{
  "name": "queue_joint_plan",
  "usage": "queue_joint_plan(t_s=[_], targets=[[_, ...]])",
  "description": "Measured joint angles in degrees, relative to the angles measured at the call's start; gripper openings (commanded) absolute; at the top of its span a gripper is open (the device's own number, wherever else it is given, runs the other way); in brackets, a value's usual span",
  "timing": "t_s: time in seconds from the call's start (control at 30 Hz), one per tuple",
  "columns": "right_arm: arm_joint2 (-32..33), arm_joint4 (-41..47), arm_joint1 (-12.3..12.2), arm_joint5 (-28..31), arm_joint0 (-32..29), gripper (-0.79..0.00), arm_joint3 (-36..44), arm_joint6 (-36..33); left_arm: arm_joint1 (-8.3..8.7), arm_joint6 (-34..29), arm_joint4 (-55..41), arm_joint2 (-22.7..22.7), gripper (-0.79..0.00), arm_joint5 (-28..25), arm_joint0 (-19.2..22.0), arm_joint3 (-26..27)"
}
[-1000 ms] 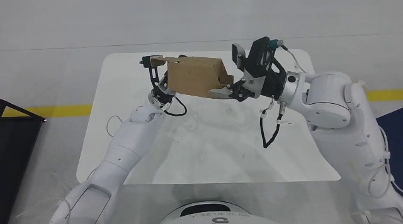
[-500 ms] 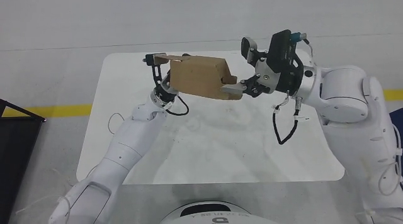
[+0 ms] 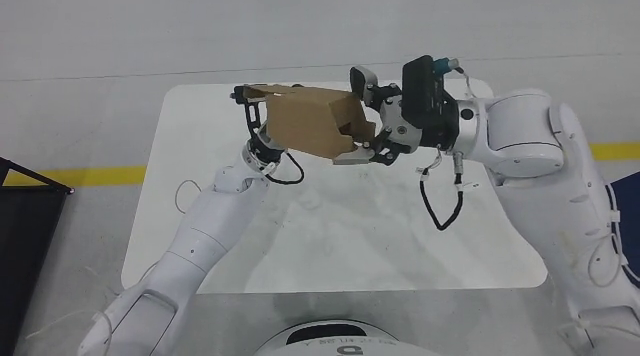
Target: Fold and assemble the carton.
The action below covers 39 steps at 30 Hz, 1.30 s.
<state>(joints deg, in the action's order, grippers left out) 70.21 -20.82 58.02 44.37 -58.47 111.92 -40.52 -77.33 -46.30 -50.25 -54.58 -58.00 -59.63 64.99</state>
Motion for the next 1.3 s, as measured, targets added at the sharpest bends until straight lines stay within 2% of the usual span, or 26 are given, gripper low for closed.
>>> queue_joint_plan(t_s=[0.27, 0.3, 0.37, 0.4, 0.43, 0.6, 0.8, 1.1, 1.3], targets=[[1.2, 3.0, -0.7, 1.4, -0.1, 0.000, -1.2, -1.7, 0.96, -0.1, -2.7, 2.7, -0.785, 0.1, -0.4, 3.5], [0.7, 3.5, -0.7, 2.1, 0.0, -0.068, -1.5, -2.1, 1.11, -0.3, -3.2, 3.1, -0.785, 0.3, -0.5, 3.8], [-0.3, 5.1, -0.7, 4.4, 0.3, -0.289, -2.0, -2.5, 1.33, -1.0, -4.1, 3.5, -0.785, 1.0, -0.5, 4.4], [-0.9, 6.2, -0.8, 6.0, 0.7, -0.332, -2.5, -2.6, 1.45, -1.5, -4.9, 3.7, -0.785, 1.5, -0.5, 4.9], [-1.3, 7.0, -0.8, 7.0, 1.1, -0.342, -2.9, -2.6, 1.54, -2.0, -5.5, 3.8, -0.785, 2.0, -0.6, 5.2], [-2.6, 8.3, -0.8, 8.4, 2.9, -0.342, -4.0, -2.7, 1.76, -3.9, -7.1, 3.5, -0.785, 3.8, -0.7, 5.9], [-2.8, 6.4, -0.9, 5.8, 3.7, -0.326, -3.8, -2.4, 1.68, -4.0, -6.4, 3.2, -0.785, 4.0, -0.5, 5.3], [-0.5, 8.3, -1.4, 5.7, 2.1, -0.095, -5.5, 0.9, 1.81, -0.8, -4.4, 3.2, -0.785, 0.8, -0.2, 4.4], [4.4, 11.6, -2.4, 8.4, -1.7, -0.077, -8.1, 3.4, 2.22, 0.0, -4.8, 3.2, -0.785, 0.0, -0.3, 4.7]])
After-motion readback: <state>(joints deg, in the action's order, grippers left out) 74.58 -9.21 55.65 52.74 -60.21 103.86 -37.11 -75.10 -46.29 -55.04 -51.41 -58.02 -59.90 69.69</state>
